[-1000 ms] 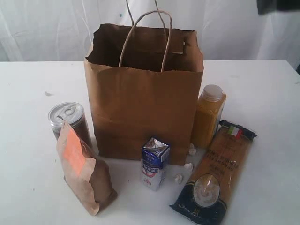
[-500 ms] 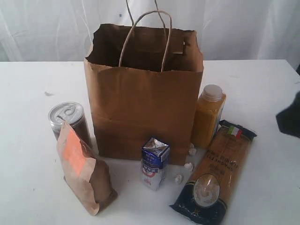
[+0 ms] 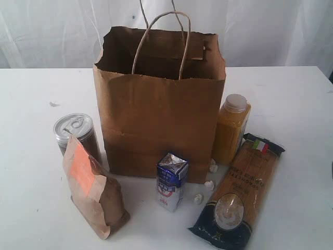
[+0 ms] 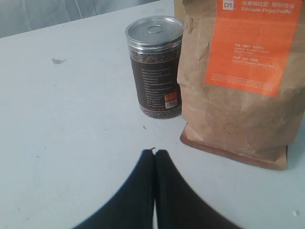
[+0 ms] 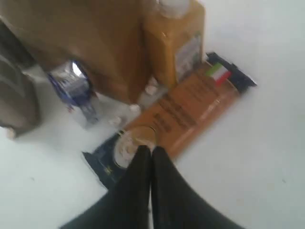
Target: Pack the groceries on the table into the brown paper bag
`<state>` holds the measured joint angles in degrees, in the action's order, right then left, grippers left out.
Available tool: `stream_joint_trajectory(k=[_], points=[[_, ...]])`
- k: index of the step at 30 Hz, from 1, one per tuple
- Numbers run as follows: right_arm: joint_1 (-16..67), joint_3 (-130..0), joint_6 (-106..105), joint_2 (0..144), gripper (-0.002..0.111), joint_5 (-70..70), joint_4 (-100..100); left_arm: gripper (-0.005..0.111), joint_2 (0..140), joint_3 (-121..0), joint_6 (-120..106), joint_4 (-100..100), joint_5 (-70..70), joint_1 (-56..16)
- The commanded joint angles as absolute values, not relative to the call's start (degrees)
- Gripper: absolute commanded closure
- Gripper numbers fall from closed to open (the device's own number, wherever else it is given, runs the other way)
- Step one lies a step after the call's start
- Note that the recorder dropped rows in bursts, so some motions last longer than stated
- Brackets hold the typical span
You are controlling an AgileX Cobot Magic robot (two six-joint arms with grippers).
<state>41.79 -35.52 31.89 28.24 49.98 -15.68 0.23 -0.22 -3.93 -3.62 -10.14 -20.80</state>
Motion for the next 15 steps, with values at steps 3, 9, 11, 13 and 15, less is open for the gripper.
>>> stream_joint_trajectory(k=[3,9,11,13,15], points=[[41.7,-27.4,31.7,21.4,0.108,36.8,-13.9,0.107,0.0,0.0,-3.6,-4.0,-10.3,-20.7],[41.7,-22.6,31.7,19.8,0.108,35.8,-14.0,0.107,0.0,0.0,-3.8,-4.0,-10.3,-20.7],[41.7,-22.1,31.7,19.8,0.108,34.3,-14.0,0.107,0.0,0.0,-3.8,-4.0,-10.3,-20.7],[41.7,-22.1,31.7,19.8,0.108,33.4,-14.0,0.107,0.0,0.0,-3.8,-4.0,-10.3,-20.7],[41.7,-22.1,31.7,19.8,0.108,33.0,-13.7,0.107,0.0,0.0,-3.8,-4.0,-10.3,-20.7]])
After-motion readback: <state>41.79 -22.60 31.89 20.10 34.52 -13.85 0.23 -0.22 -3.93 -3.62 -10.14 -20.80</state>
